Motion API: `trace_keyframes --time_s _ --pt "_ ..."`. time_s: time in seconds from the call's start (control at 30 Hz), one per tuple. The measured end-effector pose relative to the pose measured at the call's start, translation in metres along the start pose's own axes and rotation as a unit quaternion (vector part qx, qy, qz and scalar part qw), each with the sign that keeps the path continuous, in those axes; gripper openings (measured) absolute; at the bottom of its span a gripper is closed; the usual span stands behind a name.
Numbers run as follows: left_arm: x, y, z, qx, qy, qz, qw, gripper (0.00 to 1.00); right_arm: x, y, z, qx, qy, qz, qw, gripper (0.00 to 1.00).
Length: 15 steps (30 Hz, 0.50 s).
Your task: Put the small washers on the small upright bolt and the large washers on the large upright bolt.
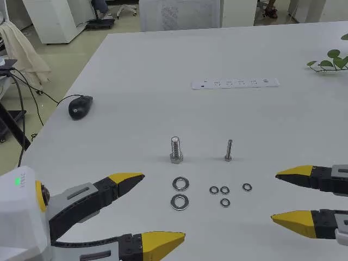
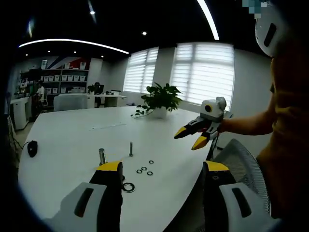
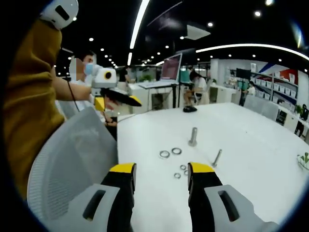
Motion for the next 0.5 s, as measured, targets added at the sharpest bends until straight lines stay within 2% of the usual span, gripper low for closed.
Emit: trace_keyframes --time_s 0.27,0.33,0.5 --pt "-0.0024 -0.0024 0.0034 0.006 0.007 0.003 1.0 0.66 0.0015 -0.0023 -0.0013 0.0 0.001 -0.002 1.0 0.45" --pt "-0.0032 -0.0024 0.0052 0.005 0.0 0.005 1.0 0.66 0.0017 -0.002 -0.0002 -0.002 0.0 -0.001 1.0 0.45" --pt "-0.0035 -0.0038 0.0033 0.005 0.004 0.006 1.0 0.66 0.0017 -0.0012 0.0019 -0.005 -0.002 0.002 1.0 0.45"
Point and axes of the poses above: the centre of the closed fingertips' face, and the gripper's own axes: x roughly forward along the fingers, y roughly to its left, z roughly out of its top, the point moved 1 cm from there along -x, roughly backward along the fingers, and after that the axes turned 15 degrees about -z, right-handed, at the moved point
